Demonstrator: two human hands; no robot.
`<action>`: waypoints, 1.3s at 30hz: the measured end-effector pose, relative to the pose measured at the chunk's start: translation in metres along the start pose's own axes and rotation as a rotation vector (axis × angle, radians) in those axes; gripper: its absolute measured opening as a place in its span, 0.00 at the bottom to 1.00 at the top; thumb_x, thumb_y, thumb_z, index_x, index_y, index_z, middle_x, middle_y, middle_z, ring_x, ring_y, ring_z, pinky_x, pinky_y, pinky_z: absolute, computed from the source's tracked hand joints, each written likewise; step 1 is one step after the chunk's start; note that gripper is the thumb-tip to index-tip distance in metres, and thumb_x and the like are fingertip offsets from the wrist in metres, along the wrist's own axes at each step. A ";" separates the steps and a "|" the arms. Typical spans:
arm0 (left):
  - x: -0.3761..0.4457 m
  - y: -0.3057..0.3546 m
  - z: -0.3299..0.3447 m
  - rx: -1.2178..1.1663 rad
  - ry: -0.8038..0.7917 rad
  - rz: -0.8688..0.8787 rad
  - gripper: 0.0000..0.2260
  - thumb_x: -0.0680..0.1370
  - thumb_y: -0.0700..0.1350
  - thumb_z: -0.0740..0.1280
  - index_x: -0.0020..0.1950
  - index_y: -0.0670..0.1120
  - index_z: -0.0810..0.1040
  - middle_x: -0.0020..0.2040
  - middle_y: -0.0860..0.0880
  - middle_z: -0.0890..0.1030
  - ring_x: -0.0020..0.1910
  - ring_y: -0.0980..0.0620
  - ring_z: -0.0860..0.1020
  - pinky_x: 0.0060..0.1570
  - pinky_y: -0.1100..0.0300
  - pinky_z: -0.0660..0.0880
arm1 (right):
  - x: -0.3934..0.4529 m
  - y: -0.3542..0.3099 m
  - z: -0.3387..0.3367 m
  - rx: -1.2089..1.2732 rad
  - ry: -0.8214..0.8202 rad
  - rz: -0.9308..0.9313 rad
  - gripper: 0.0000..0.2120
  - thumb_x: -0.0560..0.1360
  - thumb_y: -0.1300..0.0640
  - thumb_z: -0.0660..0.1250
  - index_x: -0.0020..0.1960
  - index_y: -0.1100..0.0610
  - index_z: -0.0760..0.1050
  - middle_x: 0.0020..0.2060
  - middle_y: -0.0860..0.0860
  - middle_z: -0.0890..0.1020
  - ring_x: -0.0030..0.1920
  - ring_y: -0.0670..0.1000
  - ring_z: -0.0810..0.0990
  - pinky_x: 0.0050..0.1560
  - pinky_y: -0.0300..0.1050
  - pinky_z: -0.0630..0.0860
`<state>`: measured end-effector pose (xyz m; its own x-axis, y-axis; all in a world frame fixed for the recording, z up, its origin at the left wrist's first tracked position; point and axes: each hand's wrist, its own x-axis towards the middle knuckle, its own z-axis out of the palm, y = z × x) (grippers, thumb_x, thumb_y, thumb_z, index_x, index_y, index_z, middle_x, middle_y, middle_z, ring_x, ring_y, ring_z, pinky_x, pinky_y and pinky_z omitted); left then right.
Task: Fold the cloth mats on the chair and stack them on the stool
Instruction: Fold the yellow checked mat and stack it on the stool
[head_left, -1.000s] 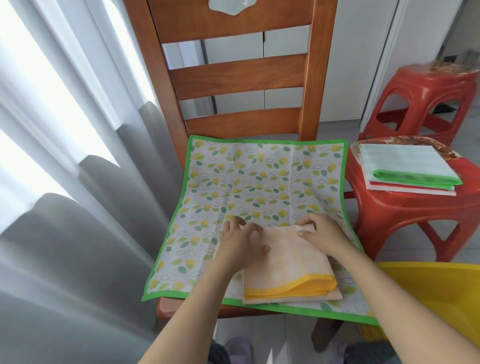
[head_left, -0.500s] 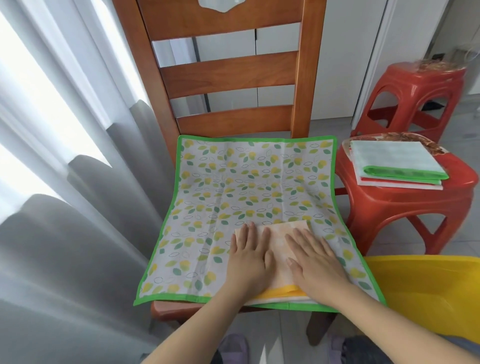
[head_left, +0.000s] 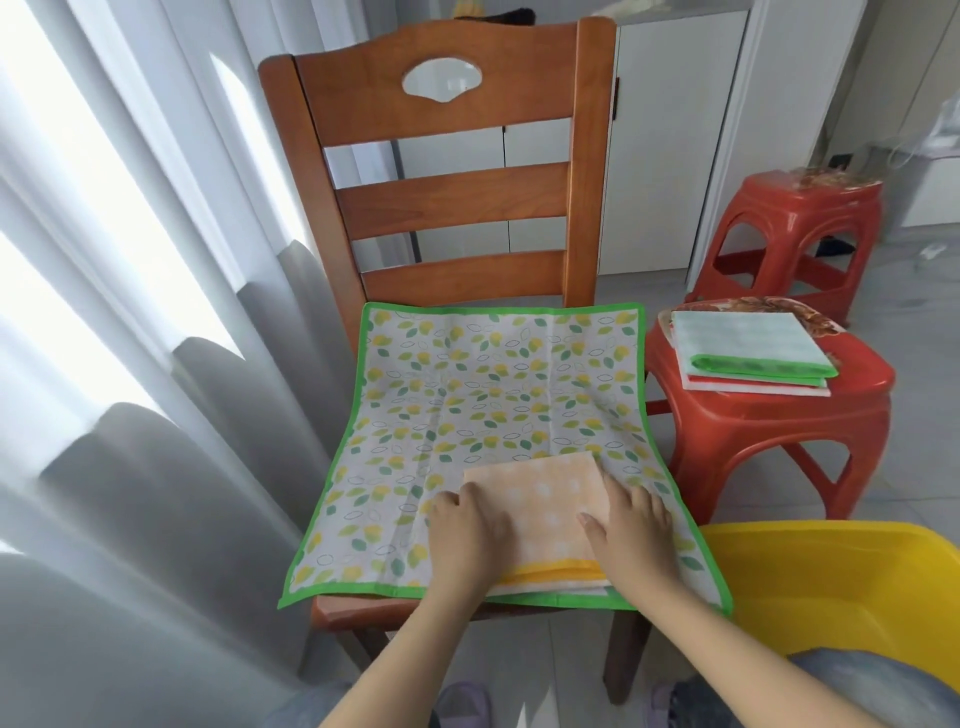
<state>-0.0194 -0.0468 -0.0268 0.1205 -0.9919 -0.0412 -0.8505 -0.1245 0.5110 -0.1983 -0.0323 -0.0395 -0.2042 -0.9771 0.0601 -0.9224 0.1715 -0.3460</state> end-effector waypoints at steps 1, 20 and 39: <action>-0.003 0.001 -0.003 -0.067 -0.039 -0.058 0.23 0.76 0.51 0.63 0.67 0.43 0.66 0.61 0.42 0.69 0.57 0.42 0.71 0.58 0.54 0.70 | 0.000 0.000 -0.002 0.033 -0.015 0.051 0.28 0.75 0.43 0.62 0.69 0.56 0.65 0.61 0.54 0.74 0.63 0.56 0.69 0.63 0.49 0.64; -0.003 0.102 -0.021 -0.525 -0.021 0.271 0.22 0.81 0.42 0.56 0.75 0.50 0.58 0.72 0.47 0.59 0.64 0.50 0.67 0.61 0.58 0.67 | 0.020 0.034 -0.087 0.958 0.335 0.161 0.25 0.74 0.60 0.67 0.68 0.57 0.60 0.57 0.52 0.73 0.54 0.51 0.73 0.48 0.43 0.69; 0.148 0.297 0.066 -0.453 -0.164 0.462 0.20 0.77 0.47 0.65 0.67 0.46 0.67 0.64 0.44 0.65 0.58 0.50 0.68 0.58 0.64 0.64 | 0.193 0.181 -0.164 0.503 0.380 0.111 0.30 0.74 0.61 0.67 0.73 0.60 0.61 0.67 0.61 0.63 0.68 0.57 0.65 0.67 0.37 0.56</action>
<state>-0.2884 -0.2320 0.0619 -0.3141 -0.9363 0.1568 -0.4929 0.3020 0.8160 -0.4580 -0.1688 0.0626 -0.4770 -0.8283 0.2940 -0.6409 0.0989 -0.7612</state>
